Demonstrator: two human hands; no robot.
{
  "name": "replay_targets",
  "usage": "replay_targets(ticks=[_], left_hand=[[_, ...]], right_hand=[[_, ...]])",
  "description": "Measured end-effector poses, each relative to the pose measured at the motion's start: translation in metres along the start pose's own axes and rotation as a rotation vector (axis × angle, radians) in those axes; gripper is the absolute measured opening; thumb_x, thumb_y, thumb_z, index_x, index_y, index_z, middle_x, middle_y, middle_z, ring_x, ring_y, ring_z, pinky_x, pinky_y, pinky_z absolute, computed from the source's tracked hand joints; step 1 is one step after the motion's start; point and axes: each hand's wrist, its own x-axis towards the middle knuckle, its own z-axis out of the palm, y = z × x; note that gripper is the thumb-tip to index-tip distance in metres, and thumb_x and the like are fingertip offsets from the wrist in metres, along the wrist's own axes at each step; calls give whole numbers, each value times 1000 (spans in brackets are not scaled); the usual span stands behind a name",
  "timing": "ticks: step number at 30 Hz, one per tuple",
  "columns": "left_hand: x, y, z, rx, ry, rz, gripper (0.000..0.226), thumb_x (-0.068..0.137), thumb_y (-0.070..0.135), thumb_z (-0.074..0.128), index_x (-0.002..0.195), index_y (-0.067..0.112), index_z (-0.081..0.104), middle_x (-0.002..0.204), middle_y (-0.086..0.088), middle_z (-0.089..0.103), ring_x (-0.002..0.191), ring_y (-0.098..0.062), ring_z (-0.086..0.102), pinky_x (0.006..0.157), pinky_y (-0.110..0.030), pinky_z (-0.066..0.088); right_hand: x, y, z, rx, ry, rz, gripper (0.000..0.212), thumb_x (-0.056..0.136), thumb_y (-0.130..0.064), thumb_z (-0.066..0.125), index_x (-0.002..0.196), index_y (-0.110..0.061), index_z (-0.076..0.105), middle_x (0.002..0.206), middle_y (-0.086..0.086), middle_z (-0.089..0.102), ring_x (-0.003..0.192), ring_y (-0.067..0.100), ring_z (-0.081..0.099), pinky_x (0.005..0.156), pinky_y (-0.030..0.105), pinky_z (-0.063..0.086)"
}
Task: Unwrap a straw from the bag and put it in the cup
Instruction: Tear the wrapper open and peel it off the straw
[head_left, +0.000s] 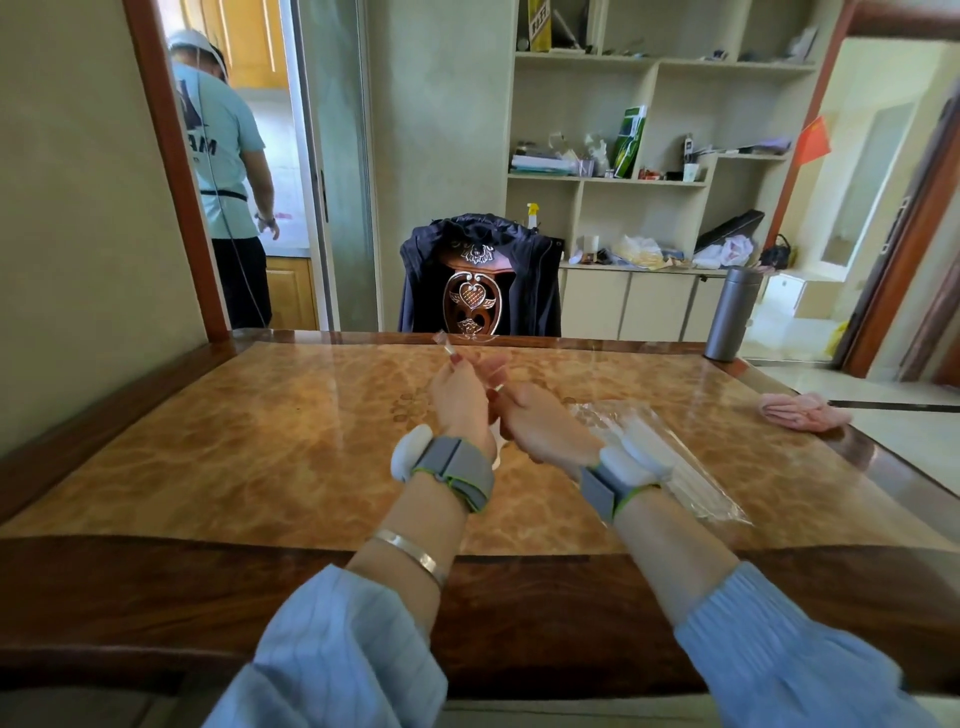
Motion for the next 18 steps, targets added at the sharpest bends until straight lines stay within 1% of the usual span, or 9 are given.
replay_targets(ticks=[2,5,6,9,12,13,14,16,18], left_hand=[[-5,-2,-1,46,-31,29,35,103,27,26,78,16,48,74,1,64,50,-10,58,40,-15,41],[-11,-2,1,154,-52,72,37,103,29,29,81,13,54,69,4,60,27,4,48,31,-9,36],[-12,-2,2,185,-63,82,38,102,28,30,77,13,55,67,4,58,28,5,47,30,-8,34],[-12,1,3,175,-57,92,36,102,25,32,71,19,50,67,6,56,45,4,54,41,-8,40],[-9,2,3,169,-66,139,34,103,23,29,74,20,47,68,5,60,34,8,53,36,-6,36],[-7,2,5,189,-55,154,35,103,23,28,73,20,47,67,6,61,36,6,53,40,-8,38],[-5,0,5,203,-45,166,36,103,23,27,73,19,46,63,7,62,40,6,55,45,-11,39],[-2,-4,7,192,-20,196,37,103,21,27,72,16,47,52,9,63,49,7,57,55,-9,42],[-2,-8,8,174,-11,203,39,103,20,27,80,5,55,52,8,63,54,5,59,56,-6,43]], right_hand=[[2,-1,0,-6,-31,9,30,99,-23,29,89,-9,54,55,3,49,41,13,38,28,12,29],[7,-3,1,66,1,-3,31,100,-22,27,89,-8,53,60,4,54,42,16,43,28,13,34],[8,-3,0,93,28,-10,32,99,-18,28,86,-6,54,60,4,52,43,15,42,28,13,32],[10,-2,0,99,67,-58,34,97,-8,31,70,-10,51,55,-1,44,46,10,37,30,8,27],[9,-2,2,81,83,-91,39,96,-6,31,60,-15,42,54,-3,39,47,9,34,34,9,28],[10,-2,3,69,94,-99,40,96,-4,31,59,-15,43,53,-4,40,47,9,34,36,10,28],[11,-1,5,52,111,-108,38,95,-3,32,61,-12,48,55,-4,43,49,8,37,41,12,28],[15,-1,8,19,151,-118,32,95,-5,35,79,-2,62,66,3,57,58,13,48,53,21,34],[17,1,12,19,189,-119,30,94,-5,37,93,4,66,84,16,68,74,24,59,65,29,39]])
